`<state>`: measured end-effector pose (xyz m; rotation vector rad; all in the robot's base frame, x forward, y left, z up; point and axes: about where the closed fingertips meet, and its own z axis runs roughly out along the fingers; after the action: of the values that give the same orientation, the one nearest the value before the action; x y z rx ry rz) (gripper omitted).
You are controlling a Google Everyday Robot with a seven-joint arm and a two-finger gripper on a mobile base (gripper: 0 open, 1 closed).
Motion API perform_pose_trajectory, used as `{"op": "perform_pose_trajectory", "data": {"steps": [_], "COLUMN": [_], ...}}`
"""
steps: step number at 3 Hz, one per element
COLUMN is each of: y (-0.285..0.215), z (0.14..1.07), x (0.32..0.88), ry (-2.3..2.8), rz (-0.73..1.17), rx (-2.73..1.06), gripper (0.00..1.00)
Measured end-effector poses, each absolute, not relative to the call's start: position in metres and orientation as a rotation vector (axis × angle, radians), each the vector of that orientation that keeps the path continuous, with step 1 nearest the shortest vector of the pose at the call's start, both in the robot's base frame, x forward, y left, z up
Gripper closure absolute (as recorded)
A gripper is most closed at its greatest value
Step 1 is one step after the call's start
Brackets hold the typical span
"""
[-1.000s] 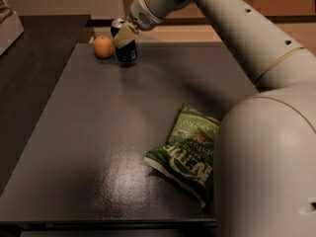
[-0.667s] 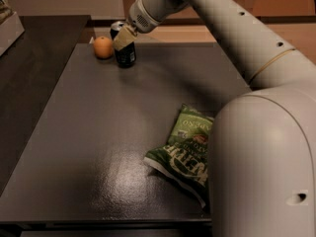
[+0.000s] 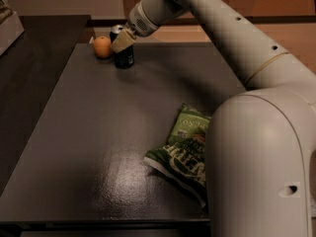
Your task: Move pepsi can near orange
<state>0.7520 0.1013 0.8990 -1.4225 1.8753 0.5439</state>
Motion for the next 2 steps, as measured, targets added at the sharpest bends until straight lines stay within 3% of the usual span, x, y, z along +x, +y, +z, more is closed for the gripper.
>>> {"op": "perform_pose_trajectory", "data": {"steps": [2], "y": [0.1067], "z": [0.8935], "x": [0.7515], "ry": [1.878], "rz": [0.552], "rx": [-1.432], "gripper": [0.13]}}
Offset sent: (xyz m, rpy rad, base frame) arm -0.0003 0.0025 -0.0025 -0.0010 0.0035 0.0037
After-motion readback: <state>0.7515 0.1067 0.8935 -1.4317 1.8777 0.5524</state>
